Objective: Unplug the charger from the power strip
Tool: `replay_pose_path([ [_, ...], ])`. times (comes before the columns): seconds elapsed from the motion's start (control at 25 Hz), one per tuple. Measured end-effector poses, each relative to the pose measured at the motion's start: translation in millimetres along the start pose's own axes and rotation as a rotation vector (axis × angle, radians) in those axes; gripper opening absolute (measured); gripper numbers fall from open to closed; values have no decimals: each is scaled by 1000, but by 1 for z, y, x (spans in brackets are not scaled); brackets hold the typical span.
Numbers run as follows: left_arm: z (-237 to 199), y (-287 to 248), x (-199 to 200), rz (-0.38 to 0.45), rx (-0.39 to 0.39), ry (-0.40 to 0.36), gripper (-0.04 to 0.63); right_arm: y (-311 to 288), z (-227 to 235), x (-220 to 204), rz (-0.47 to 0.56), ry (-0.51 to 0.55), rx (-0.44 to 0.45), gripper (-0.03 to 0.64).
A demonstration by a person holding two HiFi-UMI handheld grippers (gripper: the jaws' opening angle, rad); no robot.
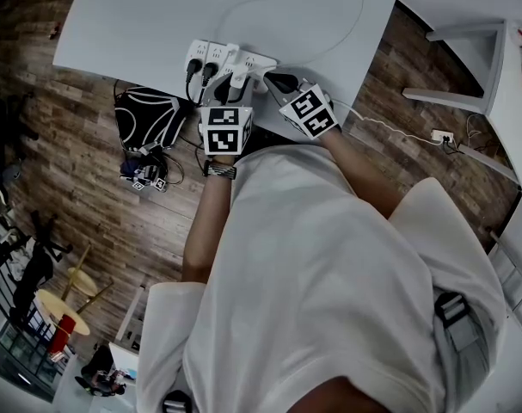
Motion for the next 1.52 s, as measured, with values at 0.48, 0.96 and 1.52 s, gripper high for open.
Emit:
replay_pose_path([
  [0.48, 7, 0, 2, -8, 40, -114, 143, 1, -1, -1, 23, 11, -20, 2],
  [0.96, -4, -1, 2, -36, -7, 26, 144, -1, -1, 0, 36, 10, -22, 2],
  [1.52, 0, 10, 14, -21, -8, -13, 143, -1, -1, -1, 41, 19, -17, 3],
])
Point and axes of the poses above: the fingertips, and each gripper's own axes: y backward along the fingers, z to its right, x out of its top, the point moved 8 cm from there along y, backward along the fingers, and after that the axes turned 1 degree about y, right-handed, at the moved point
